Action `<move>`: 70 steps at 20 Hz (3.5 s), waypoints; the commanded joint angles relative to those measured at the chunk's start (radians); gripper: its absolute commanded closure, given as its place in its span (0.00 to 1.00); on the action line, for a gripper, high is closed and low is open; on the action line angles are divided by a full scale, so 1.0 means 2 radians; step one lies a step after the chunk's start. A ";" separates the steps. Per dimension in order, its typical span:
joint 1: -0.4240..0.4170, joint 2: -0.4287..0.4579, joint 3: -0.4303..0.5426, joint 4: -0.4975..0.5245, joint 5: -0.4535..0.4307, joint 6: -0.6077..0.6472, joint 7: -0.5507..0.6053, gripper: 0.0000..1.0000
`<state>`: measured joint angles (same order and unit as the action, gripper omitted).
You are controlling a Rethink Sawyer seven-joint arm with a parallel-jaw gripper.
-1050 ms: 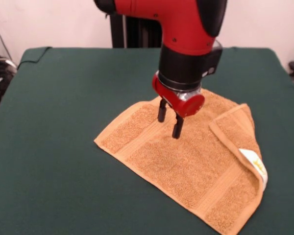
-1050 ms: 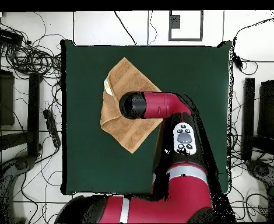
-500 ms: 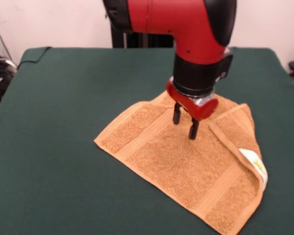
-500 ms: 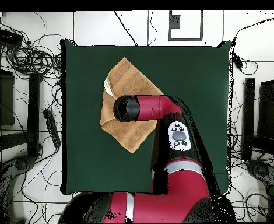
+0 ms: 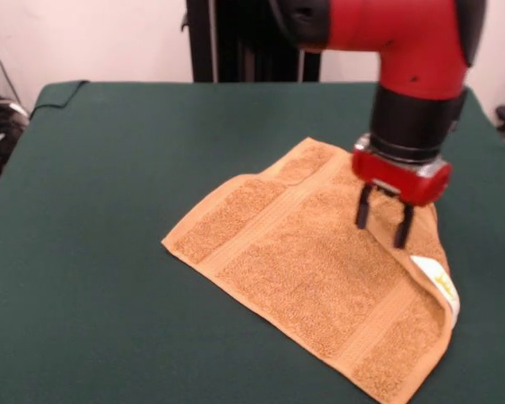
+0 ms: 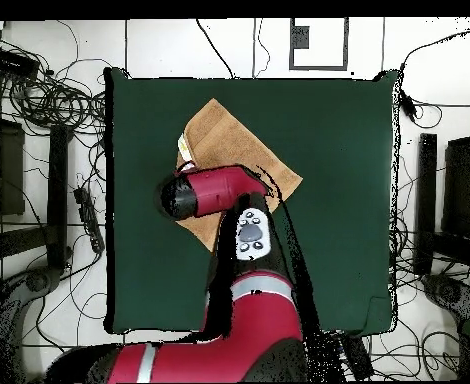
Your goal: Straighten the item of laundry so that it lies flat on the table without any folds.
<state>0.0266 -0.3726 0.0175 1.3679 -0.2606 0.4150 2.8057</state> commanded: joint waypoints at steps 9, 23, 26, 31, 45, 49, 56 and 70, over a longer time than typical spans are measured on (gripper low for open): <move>0.035 0.065 -0.003 -0.013 0.033 0.003 0.055 0.00; -0.004 0.024 -0.014 0.015 0.009 0.051 -0.016 0.00; -0.025 -0.009 0.002 0.039 0.012 0.072 -0.041 0.00; -0.064 -0.034 0.036 0.075 0.023 0.072 -0.050 0.00; -0.060 -0.020 0.051 0.075 0.022 0.046 -0.016 0.00; -0.058 -0.024 0.057 0.078 0.029 0.048 -0.010 0.00; -0.046 -0.007 0.043 0.060 0.023 0.033 0.002 0.00; 0.003 0.008 0.007 0.030 0.046 0.052 0.053 0.00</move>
<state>-0.0189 -0.4205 0.0004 1.4080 -0.2319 0.4390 2.8057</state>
